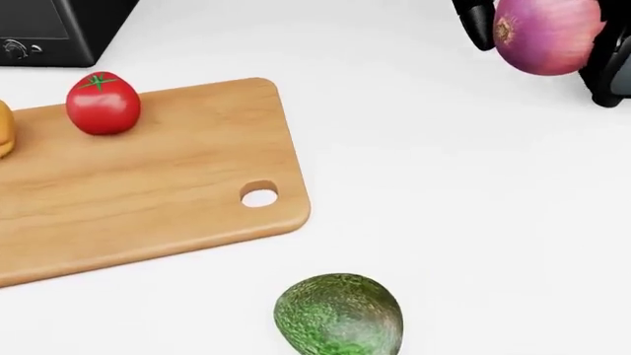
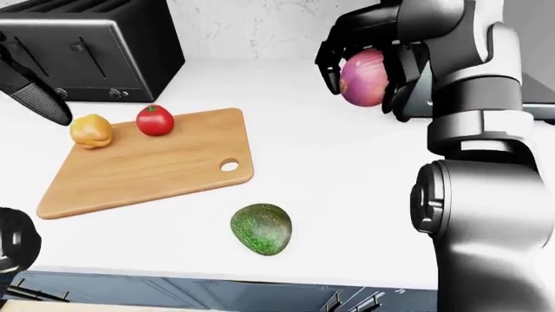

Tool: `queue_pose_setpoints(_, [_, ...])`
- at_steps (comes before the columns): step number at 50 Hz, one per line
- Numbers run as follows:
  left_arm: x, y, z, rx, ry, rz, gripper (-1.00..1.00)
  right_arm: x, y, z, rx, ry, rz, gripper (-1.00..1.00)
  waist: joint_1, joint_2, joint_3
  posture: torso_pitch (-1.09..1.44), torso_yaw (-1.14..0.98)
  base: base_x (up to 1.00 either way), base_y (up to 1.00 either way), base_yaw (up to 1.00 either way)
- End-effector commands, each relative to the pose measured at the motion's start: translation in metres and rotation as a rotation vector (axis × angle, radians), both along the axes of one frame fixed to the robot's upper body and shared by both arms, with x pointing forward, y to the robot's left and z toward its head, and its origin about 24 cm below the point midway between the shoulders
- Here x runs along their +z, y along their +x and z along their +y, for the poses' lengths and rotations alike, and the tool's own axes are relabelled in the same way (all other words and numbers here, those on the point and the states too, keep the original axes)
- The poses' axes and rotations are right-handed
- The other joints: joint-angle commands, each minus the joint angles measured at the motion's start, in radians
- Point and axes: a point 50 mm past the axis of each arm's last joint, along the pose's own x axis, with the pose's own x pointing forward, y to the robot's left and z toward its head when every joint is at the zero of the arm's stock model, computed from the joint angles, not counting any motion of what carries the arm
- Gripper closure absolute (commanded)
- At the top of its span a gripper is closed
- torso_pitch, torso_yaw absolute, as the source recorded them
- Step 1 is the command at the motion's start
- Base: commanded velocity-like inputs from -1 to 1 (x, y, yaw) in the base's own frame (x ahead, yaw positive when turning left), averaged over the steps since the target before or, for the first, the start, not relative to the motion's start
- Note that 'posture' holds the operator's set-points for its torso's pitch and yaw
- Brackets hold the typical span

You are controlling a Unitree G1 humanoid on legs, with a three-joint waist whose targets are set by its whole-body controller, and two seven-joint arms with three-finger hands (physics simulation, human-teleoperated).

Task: Place the avocado, onion, tomato and bell pepper on the cutting board.

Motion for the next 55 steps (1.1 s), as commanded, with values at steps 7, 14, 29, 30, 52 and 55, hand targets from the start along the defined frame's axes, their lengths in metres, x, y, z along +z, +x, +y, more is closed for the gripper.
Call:
queue_pose_setpoints(7, [0.003, -0.019, -0.016, -0.065, 0.032, -0.015, -1.0, 0.027, -0.01, -0.002, 0.009, 0.018, -0.096, 1.0, 0.002, -0.006, -0.028, 0.0, 0.0, 0.0, 0.0, 0.0])
queue_pose_setpoints(14, [-0.01, -0.028, -0.035, -0.145, 0.111, 0.025, -1.0, 0.026, -0.011, -0.005, 0.002, 0.015, -0.092, 1.0, 0.005, -0.012, -0.026, 0.0, 0.0, 0.0, 0.0, 0.0])
queue_pose_setpoints(29, [-0.028, -0.052, -0.084, -0.317, 0.249, 0.056, -1.0, 0.03, -0.014, -0.01, -0.007, 0.013, -0.098, 1.0, 0.014, -0.031, -0.019, 0.0, 0.0, 0.0, 0.0, 0.0])
queue_pose_setpoints(30, [-0.03, -0.052, -0.087, -0.321, 0.269, 0.049, -1.0, 0.03, -0.014, -0.01, -0.007, 0.014, -0.098, 1.0, 0.015, -0.032, -0.019, 0.0, 0.0, 0.0, 0.0, 0.0])
queue_pose_setpoints(52, [-0.066, -0.059, -0.116, -0.388, 0.49, 0.096, -1.0, 0.036, -0.017, -0.015, -0.016, 0.013, -0.105, 1.0, 0.036, -0.064, -0.016, 0.0, 0.0, 0.0, 0.0, 0.0])
queue_pose_setpoints(55, [-0.069, -0.059, -0.118, -0.395, 0.523, 0.099, -1.0, 0.039, -0.018, -0.016, -0.019, 0.013, -0.109, 1.0, 0.038, -0.065, -0.017, 0.0, 0.0, 0.0, 0.0, 0.0])
